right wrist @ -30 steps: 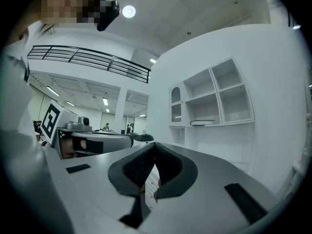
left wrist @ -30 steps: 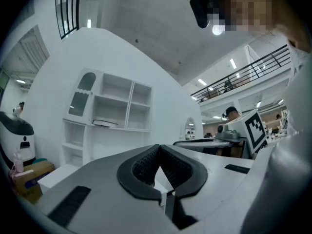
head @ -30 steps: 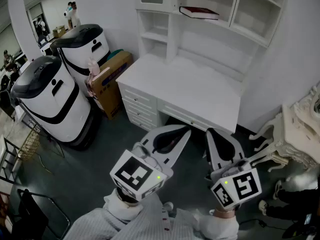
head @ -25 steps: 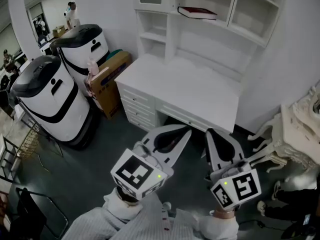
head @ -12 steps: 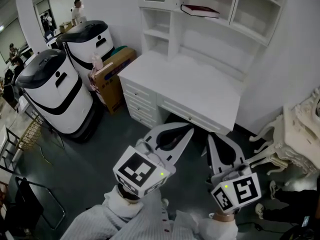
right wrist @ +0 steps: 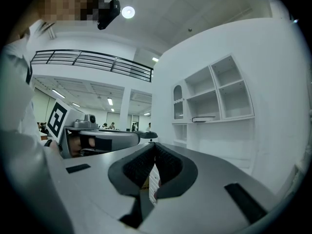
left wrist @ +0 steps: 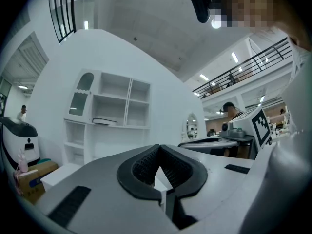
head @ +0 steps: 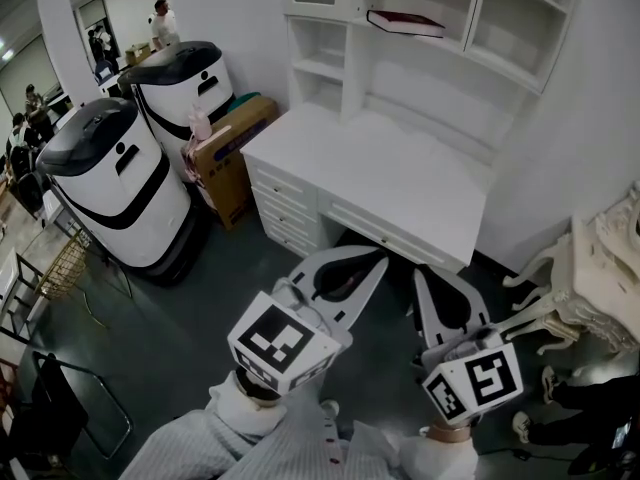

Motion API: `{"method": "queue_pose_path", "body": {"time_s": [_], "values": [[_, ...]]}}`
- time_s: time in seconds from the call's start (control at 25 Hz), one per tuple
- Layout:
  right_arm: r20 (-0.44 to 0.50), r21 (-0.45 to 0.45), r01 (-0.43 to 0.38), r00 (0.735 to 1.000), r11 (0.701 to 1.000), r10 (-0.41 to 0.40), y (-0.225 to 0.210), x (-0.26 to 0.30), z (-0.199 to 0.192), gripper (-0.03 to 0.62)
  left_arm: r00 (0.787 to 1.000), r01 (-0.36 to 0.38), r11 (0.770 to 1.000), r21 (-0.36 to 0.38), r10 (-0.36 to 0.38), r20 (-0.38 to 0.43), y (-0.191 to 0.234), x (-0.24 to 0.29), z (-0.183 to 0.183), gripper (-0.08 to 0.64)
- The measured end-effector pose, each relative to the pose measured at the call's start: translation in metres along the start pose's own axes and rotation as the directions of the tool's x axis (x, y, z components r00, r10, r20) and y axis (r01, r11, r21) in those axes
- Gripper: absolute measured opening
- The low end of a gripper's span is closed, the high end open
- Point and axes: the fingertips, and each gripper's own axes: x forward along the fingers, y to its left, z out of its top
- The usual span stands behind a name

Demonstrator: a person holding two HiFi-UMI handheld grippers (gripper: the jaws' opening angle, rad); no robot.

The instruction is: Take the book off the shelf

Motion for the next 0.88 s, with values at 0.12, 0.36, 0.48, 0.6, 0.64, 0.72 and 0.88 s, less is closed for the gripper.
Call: {"method": "queue_pose_path", "body": {"time_s": [0.12, 0.36, 0.48, 0.6, 0.64, 0.72, 0.88], "values": [[-0.003, 0.005, 0.004, 1.0, 1.0, -0.004, -0.005, 0.014, -0.002, 0.014, 1.0, 0.005, 1.0, -0.012, -0.005, 0.002, 0.013, 0.007, -0.001, 0.012], [-0.016, -0.004, 0.018, 1.0, 1.0, -0.018, -0.025, 0.058, -0.007, 0.014, 1.0, 0.011, 1.0, -0.012, -0.01, 0.008, 0.057, 0.031, -0.006, 0.012], [-0.025, -0.013, 0.029, 0.999, 1.0, -0.029, -0.039, 0.088, -0.008, 0.014, 1.0, 0.02, 1.0, 0.001, -0.02, 0.012, 0.086, 0.048, -0.005, 0.012], [-0.027, -0.02, 0.039, 0.999, 0.999, -0.039, -0.051, 0.12, -0.005, 0.014, 0.999, 0.03, 1.0, 0.011, -0.03, 0.021, 0.118, 0.063, 0.0, 0.012], [-0.025, -0.023, 0.044, 0.999, 0.999, -0.044, -0.055, 0.131, -0.003, 0.014, 0.999, 0.031, 0.999, 0.012, -0.032, 0.026, 0.129, 0.068, 0.002, 0.012], [-0.022, -0.027, 0.053, 0.998, 0.998, -0.054, -0.064, 0.152, 0.001, 0.014, 0.999, 0.036, 0.999, 0.014, -0.036, 0.033, 0.151, 0.076, 0.005, 0.012], [-0.012, -0.027, 0.071, 0.997, 0.997, -0.071, -0.074, 0.192, 0.007, 0.014, 0.998, 0.048, 0.998, 0.026, -0.049, 0.031, 0.191, 0.087, 0.007, 0.012]]}}
